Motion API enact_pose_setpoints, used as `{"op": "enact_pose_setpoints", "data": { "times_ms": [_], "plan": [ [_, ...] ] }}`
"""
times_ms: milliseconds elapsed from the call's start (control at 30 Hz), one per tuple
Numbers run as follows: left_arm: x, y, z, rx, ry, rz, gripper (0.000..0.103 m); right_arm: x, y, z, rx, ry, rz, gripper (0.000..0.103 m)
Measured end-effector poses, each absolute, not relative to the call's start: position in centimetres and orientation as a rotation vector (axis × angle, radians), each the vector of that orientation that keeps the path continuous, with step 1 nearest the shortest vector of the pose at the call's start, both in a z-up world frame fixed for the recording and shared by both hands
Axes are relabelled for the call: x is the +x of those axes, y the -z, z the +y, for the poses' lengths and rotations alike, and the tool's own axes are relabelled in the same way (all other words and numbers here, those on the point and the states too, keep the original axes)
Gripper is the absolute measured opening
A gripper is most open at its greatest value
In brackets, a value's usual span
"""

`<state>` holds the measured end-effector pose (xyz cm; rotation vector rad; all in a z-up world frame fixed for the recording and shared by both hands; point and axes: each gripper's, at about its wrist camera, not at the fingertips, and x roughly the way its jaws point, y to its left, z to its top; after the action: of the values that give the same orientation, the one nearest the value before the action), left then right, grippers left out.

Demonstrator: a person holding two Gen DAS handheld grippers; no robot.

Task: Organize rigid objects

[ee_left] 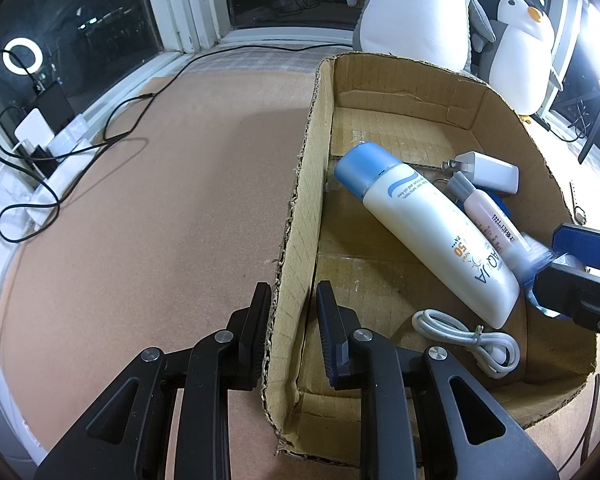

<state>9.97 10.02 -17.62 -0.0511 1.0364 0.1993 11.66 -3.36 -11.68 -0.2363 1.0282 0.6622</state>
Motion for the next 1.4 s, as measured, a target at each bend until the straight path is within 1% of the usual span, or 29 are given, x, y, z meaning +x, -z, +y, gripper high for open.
{"op": "enact_pose_setpoints", "data": {
  "times_ms": [33, 100, 133, 167, 233, 567, 1000, 1400],
  "plan": [
    [10.0, 17.6, 10.0, -0.051, -0.199, 1.036, 0.020, 11.6, 11.6, -3.3, -0.238, -0.663, 1.027, 0.032],
    [10.0, 17.6, 10.0, -0.052, -0.199, 1.036, 0.020, 11.5, 11.6, -3.3, -0.244, -0.658, 1.019, 0.038],
    [10.0, 17.6, 10.0, -0.052, -0.199, 1.036, 0.020, 11.4, 11.5, -3.4, -0.244, -0.653, 1.014, 0.044],
    [10.0, 17.6, 10.0, -0.052, -0.199, 1.036, 0.020, 11.5, 11.5, -3.4, -0.244, -0.649, 1.012, 0.047],
    [10.0, 17.6, 10.0, -0.052, -0.199, 1.036, 0.020, 11.5, 11.5, -3.6, -0.238, -0.645, 1.012, 0.048],
    [9.9, 17.6, 10.1, -0.046, -0.199, 1.037, 0.020, 11.8, 11.0, -5.5, -0.201, -0.618, 1.009, 0.049],
    [9.9, 17.6, 10.1, -0.043, -0.199, 1.038, 0.020, 12.7, 9.8, -13.8, -0.065, -0.497, 0.995, 0.049],
    [9.9, 17.6, 10.0, -0.037, -0.203, 1.039, 0.020, 13.9, 11.1, -19.5, -0.029, -0.377, 1.036, 0.049]
  ]
}}
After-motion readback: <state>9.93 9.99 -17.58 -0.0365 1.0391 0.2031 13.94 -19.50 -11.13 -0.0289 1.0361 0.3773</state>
